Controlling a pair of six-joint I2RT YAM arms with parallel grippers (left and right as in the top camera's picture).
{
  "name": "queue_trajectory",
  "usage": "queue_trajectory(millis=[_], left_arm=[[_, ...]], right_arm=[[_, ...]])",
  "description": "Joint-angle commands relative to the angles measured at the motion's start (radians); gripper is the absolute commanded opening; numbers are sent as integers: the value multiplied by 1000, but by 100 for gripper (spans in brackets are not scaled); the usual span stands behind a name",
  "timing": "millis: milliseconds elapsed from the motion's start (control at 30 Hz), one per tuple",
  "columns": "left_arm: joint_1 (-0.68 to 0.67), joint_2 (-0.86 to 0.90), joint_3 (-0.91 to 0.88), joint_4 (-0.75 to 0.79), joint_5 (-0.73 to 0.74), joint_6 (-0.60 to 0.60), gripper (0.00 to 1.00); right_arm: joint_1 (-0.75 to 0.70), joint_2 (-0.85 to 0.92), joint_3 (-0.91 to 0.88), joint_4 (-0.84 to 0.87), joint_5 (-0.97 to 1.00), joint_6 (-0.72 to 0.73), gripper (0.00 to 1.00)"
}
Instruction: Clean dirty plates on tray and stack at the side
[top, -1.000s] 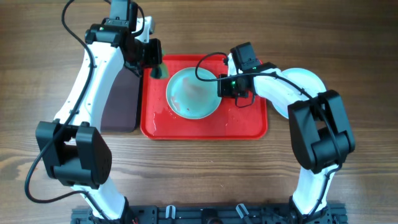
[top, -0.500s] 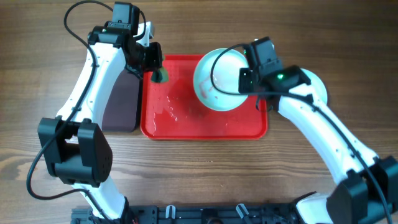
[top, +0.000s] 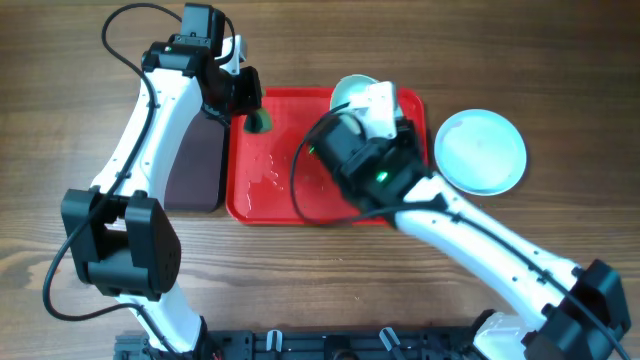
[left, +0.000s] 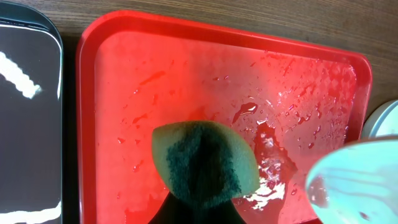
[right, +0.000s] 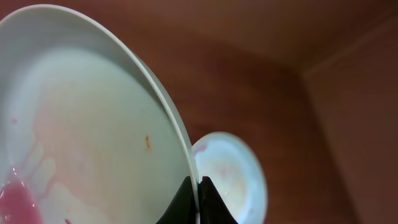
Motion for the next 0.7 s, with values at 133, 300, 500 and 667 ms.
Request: queue_trajectory(millis=[133, 300, 500, 667], left_arm=[[-5, 10, -5, -4, -8, -17, 4], [-5, 10, -5, -7, -8, -17, 4], [-5, 10, -5, -11, -9, -17, 4], [-5, 10, -5, -11, -9, -17, 4]], right_arm=[[132, -13, 10, 44, 388, -47, 4], [138, -12, 5, 63, 409, -3, 4], [139, -12, 3, 181, 481, -114, 4], [138, -12, 3, 330, 481, -268, 4]])
